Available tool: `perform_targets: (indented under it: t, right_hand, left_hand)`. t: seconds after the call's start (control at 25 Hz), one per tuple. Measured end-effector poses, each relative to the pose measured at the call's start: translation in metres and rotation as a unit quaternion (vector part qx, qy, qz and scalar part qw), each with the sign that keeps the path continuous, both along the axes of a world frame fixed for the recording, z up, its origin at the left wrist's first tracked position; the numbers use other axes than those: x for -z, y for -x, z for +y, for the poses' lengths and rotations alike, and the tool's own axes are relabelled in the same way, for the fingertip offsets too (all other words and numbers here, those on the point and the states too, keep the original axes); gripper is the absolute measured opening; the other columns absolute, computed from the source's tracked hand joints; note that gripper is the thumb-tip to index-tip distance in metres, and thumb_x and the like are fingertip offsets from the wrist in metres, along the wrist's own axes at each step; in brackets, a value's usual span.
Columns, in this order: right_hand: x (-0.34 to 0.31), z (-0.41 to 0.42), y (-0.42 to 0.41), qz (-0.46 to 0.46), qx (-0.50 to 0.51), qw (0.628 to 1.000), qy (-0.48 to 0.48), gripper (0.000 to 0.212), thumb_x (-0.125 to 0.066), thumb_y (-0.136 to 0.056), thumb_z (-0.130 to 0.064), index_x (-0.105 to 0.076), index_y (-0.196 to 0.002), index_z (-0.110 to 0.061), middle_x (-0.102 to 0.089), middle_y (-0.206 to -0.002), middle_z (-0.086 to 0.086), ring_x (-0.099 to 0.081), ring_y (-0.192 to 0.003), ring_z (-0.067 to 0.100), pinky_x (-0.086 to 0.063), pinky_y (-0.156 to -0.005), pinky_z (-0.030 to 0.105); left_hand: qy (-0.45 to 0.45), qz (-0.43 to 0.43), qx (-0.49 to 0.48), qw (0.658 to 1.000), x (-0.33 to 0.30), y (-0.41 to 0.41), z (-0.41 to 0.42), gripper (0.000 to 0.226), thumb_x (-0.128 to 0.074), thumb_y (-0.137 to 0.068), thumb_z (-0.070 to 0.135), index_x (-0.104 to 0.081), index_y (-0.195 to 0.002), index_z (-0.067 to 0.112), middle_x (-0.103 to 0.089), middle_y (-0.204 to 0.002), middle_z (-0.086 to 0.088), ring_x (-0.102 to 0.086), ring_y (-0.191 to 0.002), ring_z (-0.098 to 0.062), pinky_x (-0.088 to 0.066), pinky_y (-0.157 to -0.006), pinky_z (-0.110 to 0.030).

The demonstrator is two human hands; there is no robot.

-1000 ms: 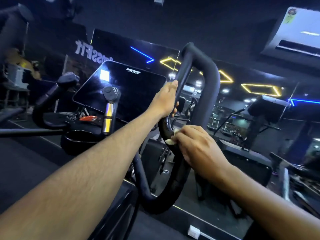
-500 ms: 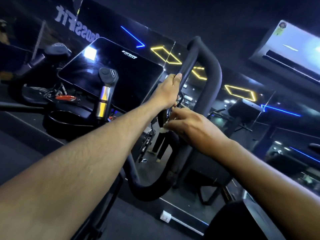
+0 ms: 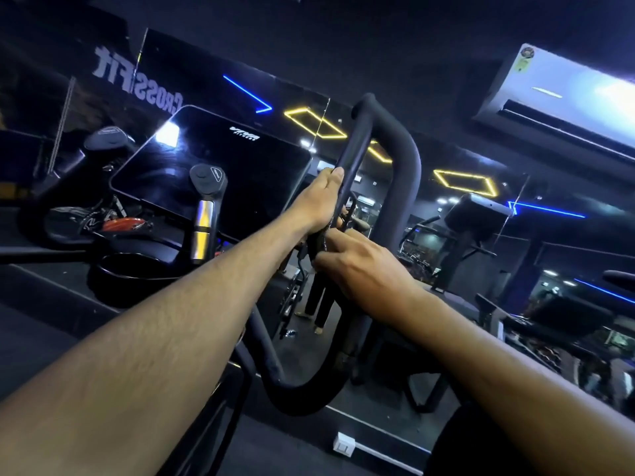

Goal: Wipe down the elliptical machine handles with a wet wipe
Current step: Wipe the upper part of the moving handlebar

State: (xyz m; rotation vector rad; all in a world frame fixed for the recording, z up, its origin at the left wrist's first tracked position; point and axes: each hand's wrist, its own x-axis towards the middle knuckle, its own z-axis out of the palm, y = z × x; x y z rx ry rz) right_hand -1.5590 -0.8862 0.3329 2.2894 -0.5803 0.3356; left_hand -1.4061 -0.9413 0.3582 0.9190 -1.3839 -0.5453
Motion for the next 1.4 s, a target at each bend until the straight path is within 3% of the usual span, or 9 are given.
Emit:
perform_targets:
  t: [0.12,0.24,0.32,0.4,0.56,0.72,0.92,1.12,1.4]
  right_hand:
    - [0.005,-0.002,0.006,0.004,0.004,0.999,0.032,0.01,-0.061,-0.095,-0.013,-0.068,-0.1,-0.019,-0.049,-0.098,0.001,-0.048,-0.078,0.018,-0.054,-0.064,0.037]
    - [0.001,0.018,0.039,0.1,-0.018,0.995,0.015,0.037,-0.044,-0.1,-0.02,-0.06,-0.133,-0.022,-0.052,-0.11,-0.002,-0.057,-0.091,0.017,-0.054,-0.088,0.035]
    - [-0.008,0.027,0.047,0.168,-0.01,0.986,0.0,0.05,-0.027,-0.1,-0.02,-0.053,-0.142,-0.022,-0.05,-0.118,-0.003,-0.056,-0.1,0.015,-0.049,-0.097,0.032]
    - [-0.019,0.025,0.043,0.203,-0.02,0.979,0.01,0.054,-0.019,-0.1,-0.024,-0.06,-0.136,-0.021,-0.052,-0.113,-0.002,-0.056,-0.095,0.016,-0.051,-0.09,0.032]
    - [-0.023,0.009,0.022,0.165,-0.038,0.986,0.005,0.038,-0.039,-0.096,-0.022,-0.068,-0.12,-0.017,-0.048,-0.101,-0.001,-0.055,-0.088,0.016,-0.057,-0.07,0.033]
    - [-0.015,0.007,0.012,0.126,-0.014,0.992,0.009,0.021,-0.051,-0.099,-0.018,-0.066,-0.113,-0.019,-0.049,-0.108,0.001,-0.053,-0.089,0.017,-0.056,-0.078,0.035]
    - [-0.026,0.016,0.026,0.242,-0.027,0.97,0.024,0.043,-0.031,-0.095,-0.026,-0.067,-0.118,-0.029,-0.054,-0.111,-0.004,-0.061,-0.098,0.018,-0.038,-0.108,0.047]
    - [-0.036,-0.005,0.011,0.102,-0.072,0.989,-0.078,0.018,-0.055,-0.092,-0.007,-0.068,-0.102,-0.014,-0.059,-0.098,0.001,-0.059,-0.084,0.018,-0.053,-0.081,0.038]
    - [-0.032,-0.006,0.036,0.138,-0.102,0.984,-0.056,0.016,-0.057,-0.099,-0.017,-0.072,-0.106,-0.02,-0.063,-0.101,-0.007,-0.061,-0.093,0.011,-0.048,-0.097,0.033]
  left_hand:
    - [-0.009,0.002,0.014,1.0,0.002,0.0,0.004,0.042,-0.024,-0.112,0.049,-0.049,-0.129,0.02,-0.061,-0.088,-0.008,-0.061,-0.075,-0.024,-0.06,-0.077,-0.047]
    - [-0.007,0.007,0.01,1.0,0.003,0.0,0.004,0.041,-0.025,-0.113,0.047,-0.048,-0.131,0.019,-0.06,-0.085,-0.004,-0.06,-0.067,-0.018,-0.057,-0.061,-0.033]
    - [-0.004,0.012,0.012,1.0,0.004,0.0,0.002,0.039,-0.025,-0.113,0.047,-0.048,-0.131,0.021,-0.06,-0.085,-0.004,-0.06,-0.066,-0.017,-0.058,-0.062,-0.035]
    - [-0.001,0.009,0.017,1.0,0.005,-0.001,-0.001,0.04,-0.025,-0.113,0.048,-0.048,-0.132,0.022,-0.061,-0.088,-0.007,-0.061,-0.07,-0.021,-0.059,-0.07,-0.041]
    - [-0.002,0.013,0.034,0.999,0.005,-0.004,-0.004,0.042,-0.025,-0.113,0.048,-0.051,-0.131,0.02,-0.061,-0.09,-0.011,-0.061,-0.072,-0.024,-0.056,-0.072,-0.044]
    - [-0.007,0.005,0.049,0.999,0.006,-0.005,-0.002,0.041,-0.025,-0.113,0.047,-0.051,-0.13,0.021,-0.059,-0.092,-0.012,-0.06,-0.079,-0.029,-0.056,-0.077,-0.047]
    - [-0.007,-0.002,0.033,0.999,0.007,-0.004,0.001,0.042,-0.024,-0.113,0.046,-0.049,-0.13,0.018,-0.061,-0.092,-0.011,-0.061,-0.078,-0.025,-0.058,-0.081,-0.048]
    - [-0.004,0.015,0.04,0.999,0.007,-0.005,-0.002,0.043,-0.025,-0.114,0.044,-0.053,-0.126,0.015,-0.058,-0.085,-0.008,-0.058,-0.068,-0.02,-0.054,-0.069,-0.038]
    - [0.004,0.019,0.049,0.999,0.011,-0.005,-0.006,0.042,-0.026,-0.112,0.048,-0.051,-0.129,0.019,-0.06,-0.09,-0.011,-0.059,-0.074,-0.024,-0.055,-0.074,-0.043]
